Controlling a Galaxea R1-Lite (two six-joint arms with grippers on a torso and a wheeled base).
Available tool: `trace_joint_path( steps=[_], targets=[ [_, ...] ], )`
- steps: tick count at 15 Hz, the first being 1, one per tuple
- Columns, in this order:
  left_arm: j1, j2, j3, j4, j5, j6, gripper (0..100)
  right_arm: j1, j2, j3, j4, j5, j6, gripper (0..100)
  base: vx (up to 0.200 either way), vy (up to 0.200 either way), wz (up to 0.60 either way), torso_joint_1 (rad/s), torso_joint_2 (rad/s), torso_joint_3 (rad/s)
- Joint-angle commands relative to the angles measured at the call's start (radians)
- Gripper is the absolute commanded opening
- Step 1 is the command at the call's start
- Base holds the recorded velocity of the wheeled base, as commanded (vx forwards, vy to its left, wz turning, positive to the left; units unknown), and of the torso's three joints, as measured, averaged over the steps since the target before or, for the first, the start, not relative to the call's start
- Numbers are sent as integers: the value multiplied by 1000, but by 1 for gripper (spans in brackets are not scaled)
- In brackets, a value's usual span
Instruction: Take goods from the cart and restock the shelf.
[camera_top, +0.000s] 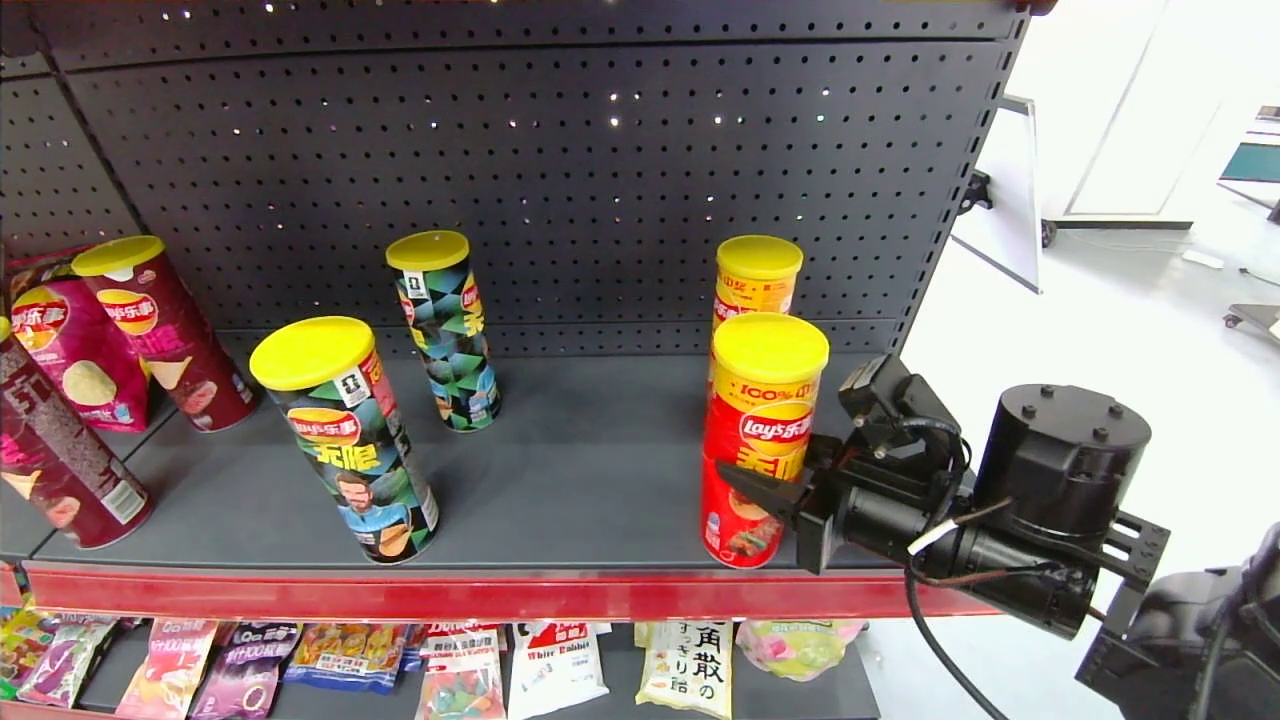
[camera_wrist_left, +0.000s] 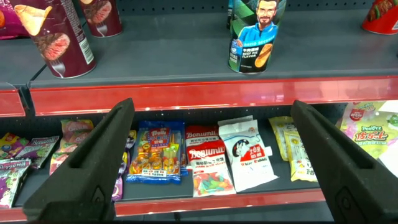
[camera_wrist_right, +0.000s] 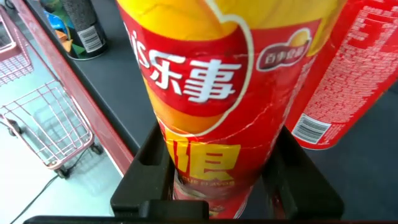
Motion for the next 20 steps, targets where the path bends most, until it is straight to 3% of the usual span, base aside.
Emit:
trace_joint_path(
  steps=[1,8,9,20],
  targets=[
    [0,0,1,0,0,0,100,2,-1,4,1,-1,-1,0,0,0,0,0,0,0],
    [0,0,-1,0,0,-1,100,4,-1,14,1,1,-7,0,0,0,0,0,0,0],
    [0,0,1,0,0,-1,100,4,-1,15,1,1,-7,100,0,0,0,0,0,0],
    [0,0,-1,0,0,0,100,2,-65,53,10,-1,-2,100,0,0,0,0,0,0]
  ],
)
